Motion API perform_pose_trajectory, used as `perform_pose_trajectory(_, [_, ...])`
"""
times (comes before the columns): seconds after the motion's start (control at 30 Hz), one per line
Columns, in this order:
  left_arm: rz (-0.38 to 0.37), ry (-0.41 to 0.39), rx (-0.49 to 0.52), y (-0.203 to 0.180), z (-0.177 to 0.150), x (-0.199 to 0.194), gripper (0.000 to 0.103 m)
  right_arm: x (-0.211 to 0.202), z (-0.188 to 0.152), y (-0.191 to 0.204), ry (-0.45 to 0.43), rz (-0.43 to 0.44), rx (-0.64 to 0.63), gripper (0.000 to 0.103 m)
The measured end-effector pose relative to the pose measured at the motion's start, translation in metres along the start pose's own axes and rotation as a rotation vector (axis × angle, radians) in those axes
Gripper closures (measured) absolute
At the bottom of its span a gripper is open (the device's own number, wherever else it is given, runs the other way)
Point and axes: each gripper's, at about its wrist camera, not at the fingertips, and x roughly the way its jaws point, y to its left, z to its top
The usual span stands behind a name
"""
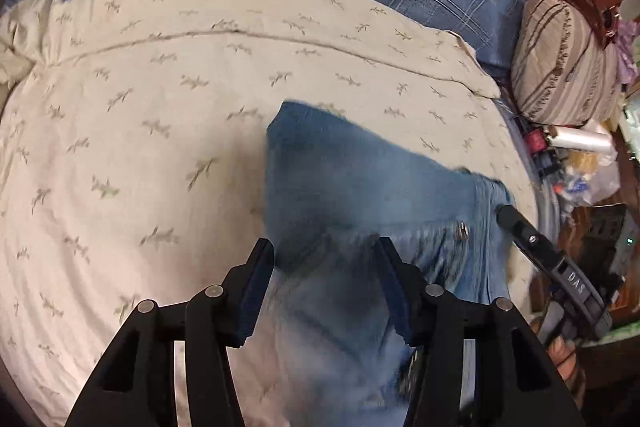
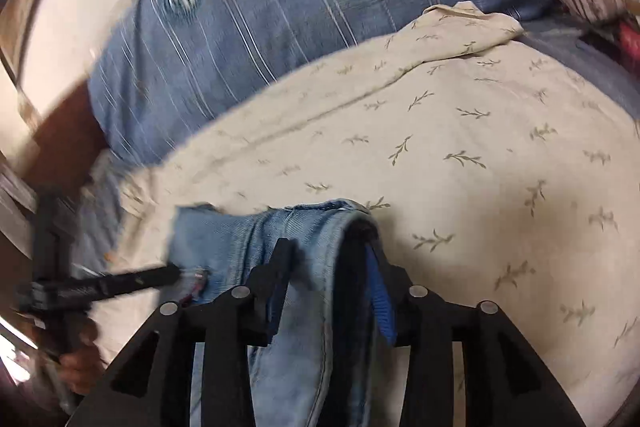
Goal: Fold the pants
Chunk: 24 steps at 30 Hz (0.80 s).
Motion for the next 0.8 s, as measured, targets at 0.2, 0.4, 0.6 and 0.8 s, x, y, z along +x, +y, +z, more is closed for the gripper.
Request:
perform_pose_trajectory(0.2, [-0.21, 0.117, -0.093, 0.045, -0.031, 0.012, 0.04, 0.003, -0.037, -0.039, 0.125, 0.17, 0.169, 0.037])
perform_pose_trajectory(0.4, [-0.24, 0.142, -0.091, 0.042, -0.031, 0.025, 0.047, 0.013, -0.056, 0.009, 0.176, 0.153, -0.034, 0.045])
perform_pose_trajectory(0.6, [-0.2, 0.028, -0.036, 0.037, -0.039, -0.014, 0.061, -0.013, -0.046, 0.074, 0.112, 0.039, -0.189, 0.059])
perform_pose_trajectory(0.8, [-0.14, -0.179, -0.061, 0.07, -0.009, -0.08, 0.059, 0.009, -0.008, 0.135, 0.073, 0.132, -0.236, 0.057])
